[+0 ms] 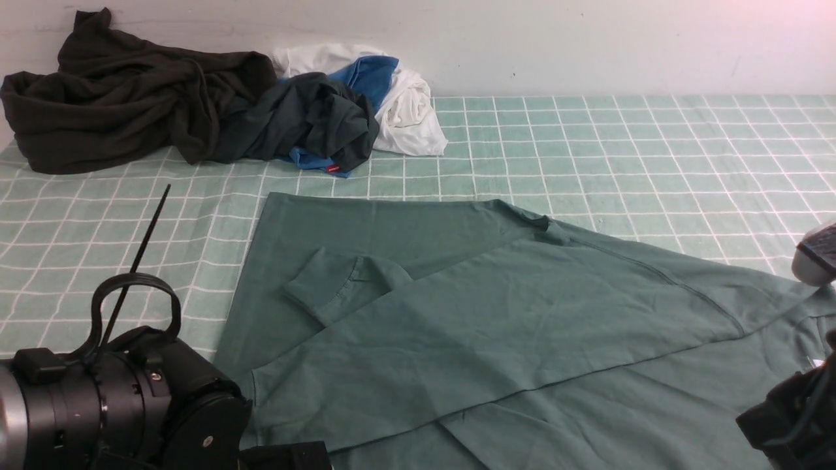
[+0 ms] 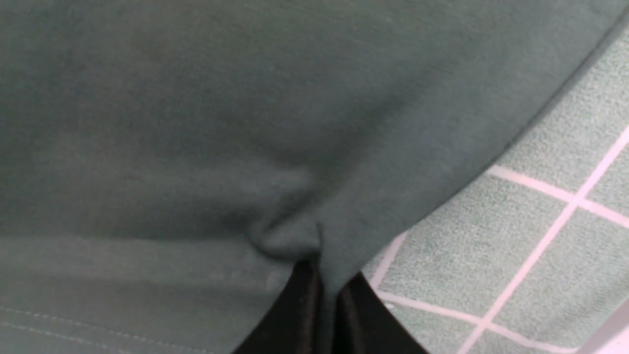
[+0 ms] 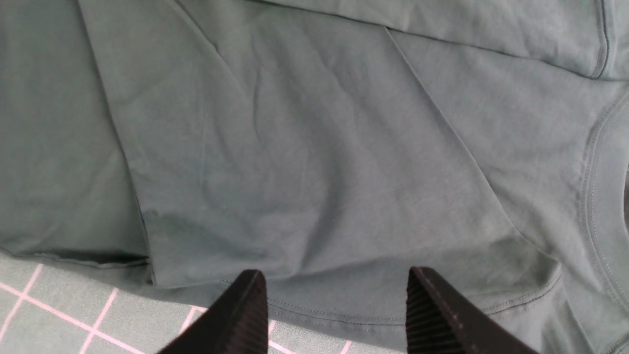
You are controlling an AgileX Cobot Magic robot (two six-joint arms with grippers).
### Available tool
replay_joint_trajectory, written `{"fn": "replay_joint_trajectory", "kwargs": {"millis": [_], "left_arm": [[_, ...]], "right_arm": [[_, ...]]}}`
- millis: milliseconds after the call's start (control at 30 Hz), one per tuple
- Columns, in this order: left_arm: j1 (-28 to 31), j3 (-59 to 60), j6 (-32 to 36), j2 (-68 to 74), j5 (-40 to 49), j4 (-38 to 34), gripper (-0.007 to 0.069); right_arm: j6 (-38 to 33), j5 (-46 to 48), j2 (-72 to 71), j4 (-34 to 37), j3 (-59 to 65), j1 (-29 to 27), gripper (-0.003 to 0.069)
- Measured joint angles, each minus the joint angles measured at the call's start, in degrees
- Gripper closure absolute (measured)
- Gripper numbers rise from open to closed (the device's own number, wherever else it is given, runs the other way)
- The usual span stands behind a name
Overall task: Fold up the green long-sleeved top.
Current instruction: Use both arms simultaneously to clamp the lower edge of the clothing fabric
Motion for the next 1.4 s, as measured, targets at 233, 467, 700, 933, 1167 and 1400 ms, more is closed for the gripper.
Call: {"fn": "replay_joint_trajectory", "kwargs": {"millis": [233, 467, 700, 933, 1167, 1400], "left_arm": [[0.00, -0.24, -4.92, -3.81, 6.45, 1.95, 0.0619], [2.50, -0.24, -6.55, -9.88, 12.25, 2.83, 0.0619], [3.87, -0.24, -6.72, -10.53, 12.14, 2.76, 0.0619], [3.98, -0.24, -6.74, -10.53, 11.86, 2.59, 0.0619], [3.98, -0.24, -6.92, -10.53, 11.18, 2.59, 0.0619], [3.98, -0.24, -7.05, -10.53, 10.54, 2.53, 0.0619]], "right_arm": [[-13.81, 0.06, 0.79, 2.43, 0.56, 1.80, 0.0292], [-30.95, -1.03, 8.21, 6.76, 7.15, 4.79, 0.0265], [-42.44, -8.50, 17.24, 6.64, 13.65, 8.63, 0.0259], [-43.93, -17.43, 23.08, 3.08, 18.22, 8.69, 0.0259], [-39.96, -20.84, 23.82, -3.47, 18.44, 8.69, 0.0279], [-37.09, -21.53, 23.98, -5.35, 18.44, 8.69, 0.0476]]}}
